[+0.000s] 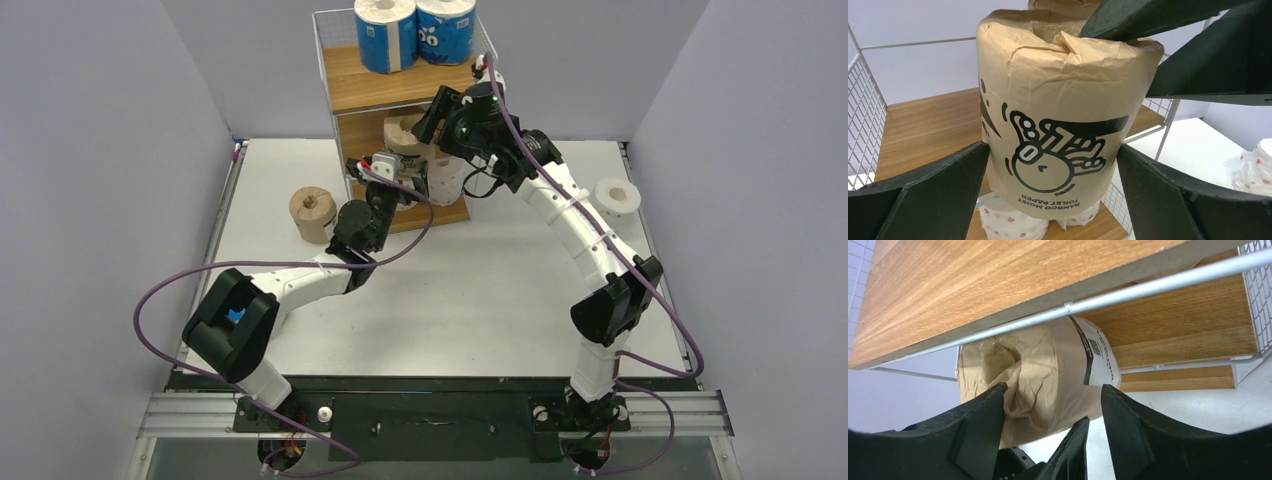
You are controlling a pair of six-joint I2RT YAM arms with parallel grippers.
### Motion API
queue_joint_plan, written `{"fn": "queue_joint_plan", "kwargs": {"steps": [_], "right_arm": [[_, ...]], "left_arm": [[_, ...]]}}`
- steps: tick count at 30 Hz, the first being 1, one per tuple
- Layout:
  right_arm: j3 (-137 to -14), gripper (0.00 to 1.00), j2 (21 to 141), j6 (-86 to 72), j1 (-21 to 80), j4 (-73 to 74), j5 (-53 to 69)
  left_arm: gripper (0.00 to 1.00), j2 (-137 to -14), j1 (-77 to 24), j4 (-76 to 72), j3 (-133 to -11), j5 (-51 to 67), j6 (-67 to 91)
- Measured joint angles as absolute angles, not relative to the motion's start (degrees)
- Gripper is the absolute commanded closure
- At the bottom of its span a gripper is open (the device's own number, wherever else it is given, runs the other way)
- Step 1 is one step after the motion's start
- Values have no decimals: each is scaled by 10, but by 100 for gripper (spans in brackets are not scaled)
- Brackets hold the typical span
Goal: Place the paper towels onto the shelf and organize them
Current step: Place the paper towel on the shelf.
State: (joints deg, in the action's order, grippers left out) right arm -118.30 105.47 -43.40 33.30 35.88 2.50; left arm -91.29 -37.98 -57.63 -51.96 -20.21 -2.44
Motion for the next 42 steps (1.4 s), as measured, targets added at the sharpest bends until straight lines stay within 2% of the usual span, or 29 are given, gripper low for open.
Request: {"fn": "queue_joint_plan", "kwargs": {"steps": [16, 30, 42], "right_arm": [[-1127, 34, 975, -434, 319, 339, 30], [-908, 35, 833, -442, 318, 249, 39], [-757, 34, 695, -431, 315, 215, 38]], "left_arm": [[1, -943, -353, -559, -576, -238, -24], [3, -963, -333, -523, -609, -220, -19], [3, -878, -333, -405, -609, -181, 43]]}}
